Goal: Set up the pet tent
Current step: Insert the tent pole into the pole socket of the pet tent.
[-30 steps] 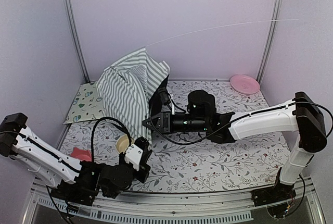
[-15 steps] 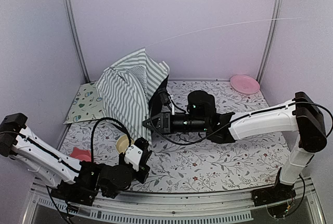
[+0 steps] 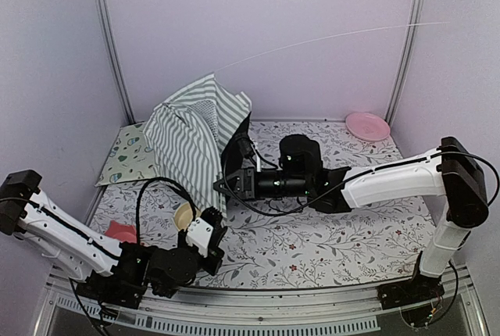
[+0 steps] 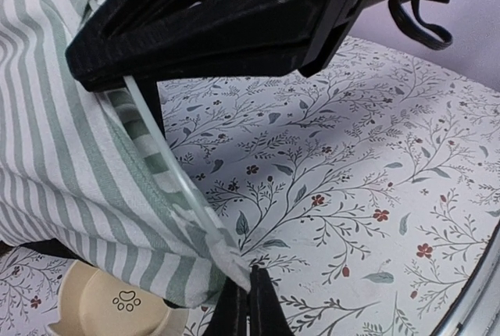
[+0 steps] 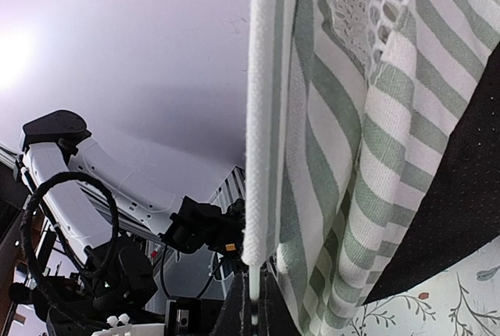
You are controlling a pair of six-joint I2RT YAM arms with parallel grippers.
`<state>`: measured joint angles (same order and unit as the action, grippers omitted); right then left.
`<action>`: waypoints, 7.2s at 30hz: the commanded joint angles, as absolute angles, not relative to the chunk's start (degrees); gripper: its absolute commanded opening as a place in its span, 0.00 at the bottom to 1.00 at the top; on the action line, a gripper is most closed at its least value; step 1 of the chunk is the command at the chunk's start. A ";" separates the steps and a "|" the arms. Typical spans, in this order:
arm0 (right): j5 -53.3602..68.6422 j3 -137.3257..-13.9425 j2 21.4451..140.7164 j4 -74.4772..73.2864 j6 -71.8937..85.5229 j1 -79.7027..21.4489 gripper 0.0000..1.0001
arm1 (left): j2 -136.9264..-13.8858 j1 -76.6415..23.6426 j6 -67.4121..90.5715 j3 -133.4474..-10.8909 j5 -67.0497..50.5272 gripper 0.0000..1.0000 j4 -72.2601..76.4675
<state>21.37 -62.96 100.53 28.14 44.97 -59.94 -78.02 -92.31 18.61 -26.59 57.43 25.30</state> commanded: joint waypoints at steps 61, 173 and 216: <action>7.48 -67.66 102.45 39.11 43.01 -54.03 0.00 | -79.28 -97.87 16.93 -25.50 45.09 0.00 24.56; 8.35 -71.95 98.96 33.77 40.34 -55.78 0.00 | -82.34 -96.07 17.31 -25.75 39.05 0.00 24.79; 7.53 -60.83 100.27 40.79 44.38 -56.21 0.00 | -79.48 -96.04 19.29 -23.62 40.63 0.00 25.42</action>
<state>20.03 -59.37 102.30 31.03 44.51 -60.80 -79.02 -92.42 19.18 -24.32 50.61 26.26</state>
